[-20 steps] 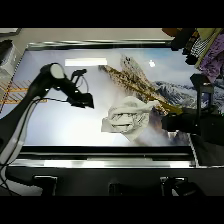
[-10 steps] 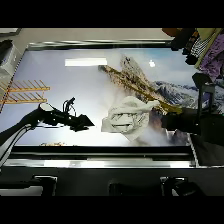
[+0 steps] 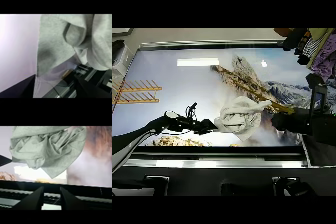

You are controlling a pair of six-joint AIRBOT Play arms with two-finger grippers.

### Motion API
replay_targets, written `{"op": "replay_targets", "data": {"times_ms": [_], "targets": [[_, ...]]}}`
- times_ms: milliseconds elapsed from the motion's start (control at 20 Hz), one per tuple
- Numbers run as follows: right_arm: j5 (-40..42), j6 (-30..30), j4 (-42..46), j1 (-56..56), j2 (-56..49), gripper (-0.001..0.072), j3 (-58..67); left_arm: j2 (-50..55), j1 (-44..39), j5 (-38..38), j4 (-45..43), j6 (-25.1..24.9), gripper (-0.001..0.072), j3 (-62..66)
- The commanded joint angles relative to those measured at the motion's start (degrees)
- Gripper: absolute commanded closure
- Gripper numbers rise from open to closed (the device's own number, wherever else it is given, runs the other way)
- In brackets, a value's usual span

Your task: Fold the clothes and pants, and hang the long-sleeved shirts on hangers.

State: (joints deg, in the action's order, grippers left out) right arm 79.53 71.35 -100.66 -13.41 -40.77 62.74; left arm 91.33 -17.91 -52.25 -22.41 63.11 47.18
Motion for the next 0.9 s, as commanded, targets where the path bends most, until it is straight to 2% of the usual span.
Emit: {"op": "replay_targets", "data": {"times_ms": [0,100,150,200,300,350,400,450,500,650,700,750,850], "targets": [[-1.2,-0.8,-0.2,-0.1,0.0,0.0426,0.0,0.6,-2.4,5.4,0.0,-0.1,0.0276,-0.2],[-5.5,-3.1,1.9,-0.1,0.0,0.0376,0.0,0.6,-2.9,5.9,1.4,-0.1,0.0539,-0.2],[-8.8,-6.7,4.1,-0.1,0.0,0.0320,0.0,0.6,-2.9,5.9,2.6,-0.2,0.0675,-0.2],[-12.8,-13.2,6.9,-0.1,0.0,0.0285,0.0,0.6,-2.9,5.9,3.5,-0.2,0.0689,-0.2],[-18.5,-29.1,14.1,0.5,0.0,0.0286,0.0,0.6,-2.9,5.8,3.4,-0.1,0.0690,0.6],[-18.7,-38.0,17.6,2.5,-0.2,0.0288,0.0,0.6,-2.9,5.8,3.4,-0.1,0.0690,1.1],[-17.6,-43.5,18.3,6.3,-0.6,0.0288,0.0,0.5,-2.8,5.8,3.4,-0.1,0.0691,1.6],[-17.1,-43.6,15.0,12.3,-1.6,0.0288,0.0,0.5,-2.8,5.8,3.4,-0.1,0.0691,2.1],[-17.3,-37.9,8.4,19.2,-3.2,0.0288,0.0,0.4,-2.8,5.6,3.4,0.0,0.0691,2.4],[-13.9,-9.6,-20.4,38.3,-14.6,0.0286,0.0,0.2,-2.8,4.6,3.4,0.9,0.0691,3.1],[-12.4,-0.4,-28.1,41.7,-20.4,0.0227,0.0,0.1,-2.8,4.3,3.4,1.4,0.0691,3.1],[-11.7,5.0,-31.8,42.6,-25.3,0.0118,0.0,0.1,-2.8,3.9,3.4,1.4,0.0691,3.1],[-11.3,12.6,-35.3,40.9,-34.5,0.0092,0.0,0.1,-2.8,3.2,3.4,1.4,0.0691,3.1]]}}
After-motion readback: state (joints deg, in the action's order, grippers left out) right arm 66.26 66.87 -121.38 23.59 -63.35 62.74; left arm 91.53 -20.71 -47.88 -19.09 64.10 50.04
